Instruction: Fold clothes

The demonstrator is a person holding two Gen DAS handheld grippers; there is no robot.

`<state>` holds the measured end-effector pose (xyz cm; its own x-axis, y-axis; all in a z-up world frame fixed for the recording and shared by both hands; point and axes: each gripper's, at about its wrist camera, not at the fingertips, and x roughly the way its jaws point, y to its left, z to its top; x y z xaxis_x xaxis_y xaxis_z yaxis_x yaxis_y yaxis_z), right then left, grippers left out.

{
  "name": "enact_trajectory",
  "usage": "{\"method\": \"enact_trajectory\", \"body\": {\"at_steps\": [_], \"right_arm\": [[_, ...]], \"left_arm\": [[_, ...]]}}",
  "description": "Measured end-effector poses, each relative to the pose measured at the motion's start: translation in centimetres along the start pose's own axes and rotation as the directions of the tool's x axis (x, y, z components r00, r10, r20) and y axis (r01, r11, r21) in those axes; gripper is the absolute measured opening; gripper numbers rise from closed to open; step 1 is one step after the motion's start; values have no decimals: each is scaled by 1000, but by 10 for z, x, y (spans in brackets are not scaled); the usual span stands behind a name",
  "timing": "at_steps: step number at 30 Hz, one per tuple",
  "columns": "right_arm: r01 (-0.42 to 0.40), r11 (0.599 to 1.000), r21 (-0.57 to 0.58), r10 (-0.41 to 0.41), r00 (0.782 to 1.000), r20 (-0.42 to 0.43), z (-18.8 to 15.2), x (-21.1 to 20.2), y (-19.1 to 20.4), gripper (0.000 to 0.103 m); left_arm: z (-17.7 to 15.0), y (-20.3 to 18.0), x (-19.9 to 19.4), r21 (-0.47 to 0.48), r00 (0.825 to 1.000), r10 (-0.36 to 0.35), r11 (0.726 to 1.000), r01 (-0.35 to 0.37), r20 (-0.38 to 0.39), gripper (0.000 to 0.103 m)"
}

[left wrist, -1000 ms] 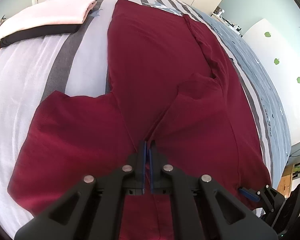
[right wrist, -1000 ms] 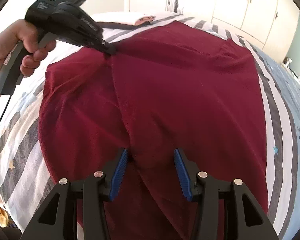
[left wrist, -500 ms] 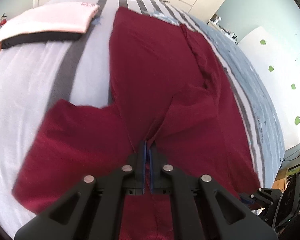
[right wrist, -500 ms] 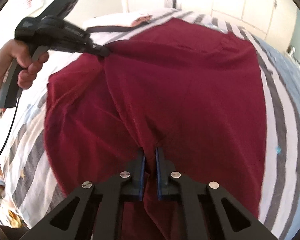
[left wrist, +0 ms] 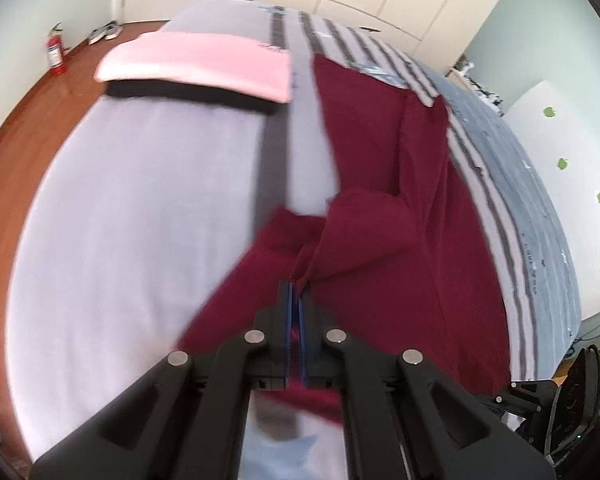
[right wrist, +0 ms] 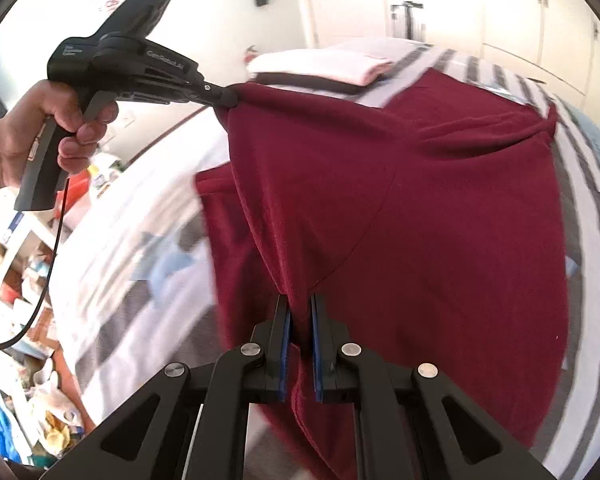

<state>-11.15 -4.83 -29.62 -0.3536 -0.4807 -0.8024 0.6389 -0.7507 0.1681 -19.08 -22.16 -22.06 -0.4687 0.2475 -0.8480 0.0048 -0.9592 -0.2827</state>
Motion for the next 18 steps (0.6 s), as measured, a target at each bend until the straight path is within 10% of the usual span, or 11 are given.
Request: {"method": "enact_trajectory", "body": {"at_steps": [13,18], "right_arm": [[7,1000,-29,-9,997,-77,-6,51,46,9],[12,998,-66,-19,995,-102,-11,55,52,23]], "left_arm": [[-35,51,30,-32,994,78,996,-81,-75,2],[-38,54,45,-21,988,102,994,-105,-114,2]]}}
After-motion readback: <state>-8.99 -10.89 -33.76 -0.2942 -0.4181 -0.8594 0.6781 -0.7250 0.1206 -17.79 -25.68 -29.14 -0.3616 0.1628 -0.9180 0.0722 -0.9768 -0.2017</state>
